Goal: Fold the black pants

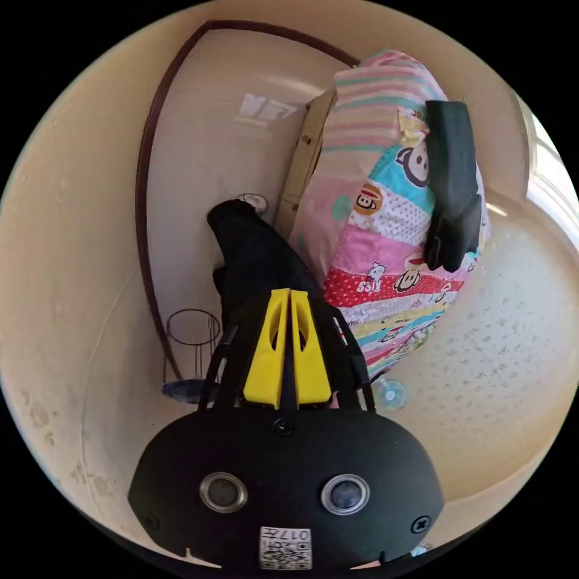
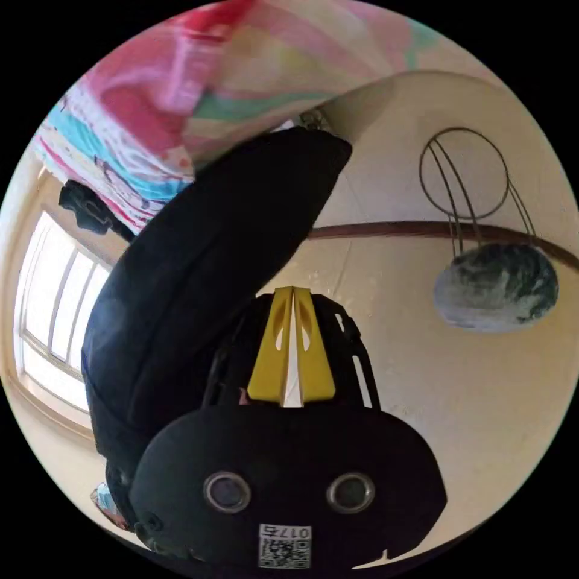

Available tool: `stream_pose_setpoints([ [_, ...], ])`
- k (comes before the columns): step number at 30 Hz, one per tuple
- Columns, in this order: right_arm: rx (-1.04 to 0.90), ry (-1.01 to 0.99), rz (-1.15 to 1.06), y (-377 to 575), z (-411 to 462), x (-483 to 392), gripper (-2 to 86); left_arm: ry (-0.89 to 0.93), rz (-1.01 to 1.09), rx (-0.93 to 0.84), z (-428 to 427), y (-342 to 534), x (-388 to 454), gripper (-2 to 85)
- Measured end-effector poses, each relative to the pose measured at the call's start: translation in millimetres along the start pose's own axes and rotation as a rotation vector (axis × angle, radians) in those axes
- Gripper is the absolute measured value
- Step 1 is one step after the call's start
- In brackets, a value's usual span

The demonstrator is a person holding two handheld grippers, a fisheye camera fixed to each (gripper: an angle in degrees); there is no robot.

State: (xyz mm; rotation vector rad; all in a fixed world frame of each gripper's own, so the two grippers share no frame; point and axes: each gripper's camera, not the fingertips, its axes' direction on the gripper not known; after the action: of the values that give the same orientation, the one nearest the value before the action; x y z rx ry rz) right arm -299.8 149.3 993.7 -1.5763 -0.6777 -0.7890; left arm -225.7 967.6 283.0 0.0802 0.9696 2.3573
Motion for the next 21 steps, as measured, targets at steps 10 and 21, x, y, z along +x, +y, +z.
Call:
stream_pose_setpoints([
  [10, 0.112, 0.232, -0.289, -34.9, -89.7, -230.4, 0.4, 0.138, -0.182, 0.029, -34.1, 18.0, -49.0, -1.0],
  [21, -0.165, 0.357, -0.131, -41.9, 107.9, -282.9, 0.4, 0.012, 0.108, -0.106, -107.0, -57.2, 22.3, -1.0],
])
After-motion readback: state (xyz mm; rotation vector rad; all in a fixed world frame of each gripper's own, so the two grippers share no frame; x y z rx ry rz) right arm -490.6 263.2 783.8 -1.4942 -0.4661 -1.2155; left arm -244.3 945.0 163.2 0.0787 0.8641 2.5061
